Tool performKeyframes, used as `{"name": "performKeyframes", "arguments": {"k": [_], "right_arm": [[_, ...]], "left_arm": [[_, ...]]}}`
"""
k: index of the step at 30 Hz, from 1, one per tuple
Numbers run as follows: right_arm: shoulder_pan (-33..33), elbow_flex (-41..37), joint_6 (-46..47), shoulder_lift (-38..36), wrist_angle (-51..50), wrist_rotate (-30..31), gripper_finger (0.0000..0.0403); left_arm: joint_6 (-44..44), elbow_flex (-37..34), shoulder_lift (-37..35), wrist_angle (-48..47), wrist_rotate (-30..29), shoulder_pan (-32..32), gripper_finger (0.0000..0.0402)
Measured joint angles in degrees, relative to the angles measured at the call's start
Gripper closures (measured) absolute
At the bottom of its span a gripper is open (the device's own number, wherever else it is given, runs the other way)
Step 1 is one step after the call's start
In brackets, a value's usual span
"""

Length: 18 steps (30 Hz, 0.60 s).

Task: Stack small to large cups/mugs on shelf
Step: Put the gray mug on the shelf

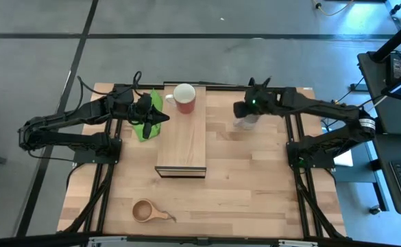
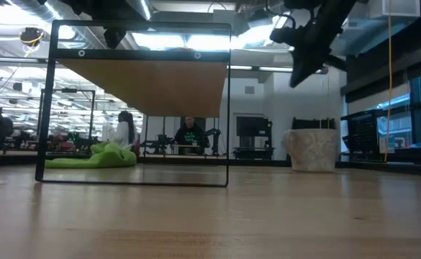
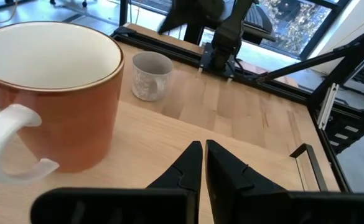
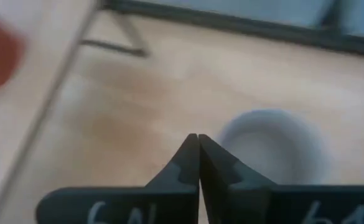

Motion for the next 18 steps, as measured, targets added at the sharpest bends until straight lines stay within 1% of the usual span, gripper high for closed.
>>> {"name": "performKeyframes", "arguments": {"k": [2, 5, 8, 14, 18], "right_arm": [[-2.8, 1.2, -0.1, 0.0, -4.3, -0.3, 0.04], [-6.9, 0.7, 0.0, 0.0, -7.0, -4.5, 0.04], [-10.5, -1.2, -0.3, 0.0, -5.0, -6.7, 0.04], [-18.8, -3.9, -3.5, 0.4, -0.6, -7.1, 0.04], [-23.3, -4.3, -6.9, 2.3, 0.5, -11.6, 0.04]], "left_arm": [[0.7, 0.0, 0.0, 0.0, 0.0, 0.0, 0.0388], [1.0, 0.0, 0.0, 0.0, -0.1, 0.0, 0.0388], [1.1, 0.0, 0.0, 0.0, -0.1, 0.0, 0.0388], [1.2, 0.0, 0.0, 0.0, -0.1, 0.0, 0.0388], [1.2, 0.0, 0.0, 0.0, -0.1, 0.0, 0.0388]]}}
